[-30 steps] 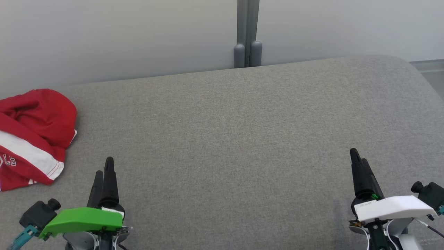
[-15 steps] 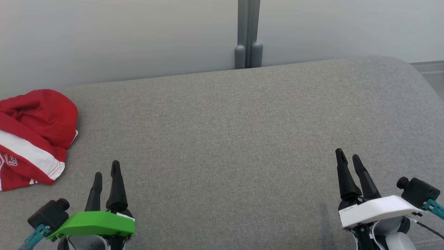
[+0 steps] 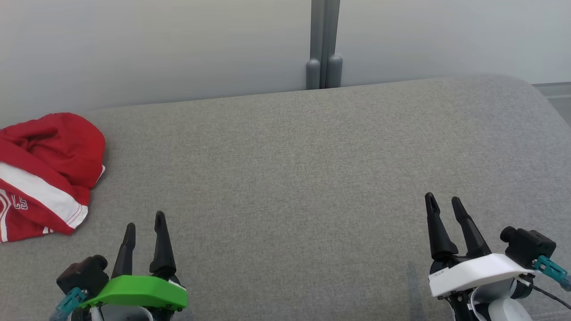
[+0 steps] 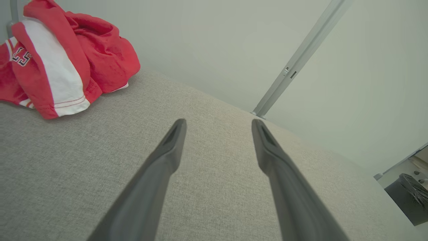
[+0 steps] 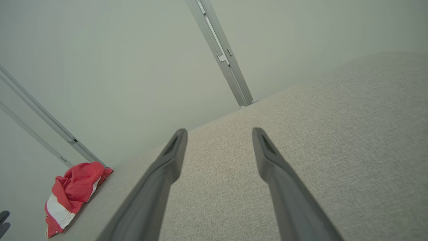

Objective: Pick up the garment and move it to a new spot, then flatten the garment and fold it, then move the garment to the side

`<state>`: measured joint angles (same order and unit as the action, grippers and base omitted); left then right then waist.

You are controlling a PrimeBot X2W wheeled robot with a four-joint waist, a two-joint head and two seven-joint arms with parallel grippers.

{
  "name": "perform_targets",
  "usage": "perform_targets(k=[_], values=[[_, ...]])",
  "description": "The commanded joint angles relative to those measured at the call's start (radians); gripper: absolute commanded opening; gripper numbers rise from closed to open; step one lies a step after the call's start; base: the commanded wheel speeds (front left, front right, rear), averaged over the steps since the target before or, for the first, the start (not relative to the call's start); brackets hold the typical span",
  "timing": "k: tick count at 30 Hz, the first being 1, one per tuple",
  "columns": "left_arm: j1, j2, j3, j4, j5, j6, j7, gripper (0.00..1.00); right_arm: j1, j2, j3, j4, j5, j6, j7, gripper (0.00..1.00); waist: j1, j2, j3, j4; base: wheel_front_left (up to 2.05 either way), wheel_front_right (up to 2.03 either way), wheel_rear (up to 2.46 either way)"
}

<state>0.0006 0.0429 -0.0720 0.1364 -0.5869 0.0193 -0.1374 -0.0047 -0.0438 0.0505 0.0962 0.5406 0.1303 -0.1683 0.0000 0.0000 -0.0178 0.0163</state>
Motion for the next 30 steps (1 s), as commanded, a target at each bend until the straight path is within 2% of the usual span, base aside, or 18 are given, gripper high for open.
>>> perform_targets(k=[1, 17, 30], values=[[0.000, 0.007, -0.006, -0.005, 0.036, 0.007, -0.013, 1.00, -0.013, -0.005, 0.003, -0.007, -0.036, 0.000, -0.011, 1.00, 0.0000, 0.0000, -0.001, 0.002, 0.00, 0.00, 0.00], [0.020, 0.008, -0.013, 0.003, 0.196, 0.015, -0.056, 1.00, -0.008, -0.007, 0.013, 0.005, -0.203, 0.000, -0.042, 1.00, 0.0000, 0.0000, -0.010, 0.011, 0.00, 0.00, 0.00], [0.030, 0.009, -0.043, 0.024, 0.276, 0.019, -0.085, 1.00, 0.002, -0.008, 0.012, 0.017, -0.298, 0.001, -0.065, 1.00, 0.0000, 0.0000, -0.021, 0.011, 0.00, 0.00, 0.00]])
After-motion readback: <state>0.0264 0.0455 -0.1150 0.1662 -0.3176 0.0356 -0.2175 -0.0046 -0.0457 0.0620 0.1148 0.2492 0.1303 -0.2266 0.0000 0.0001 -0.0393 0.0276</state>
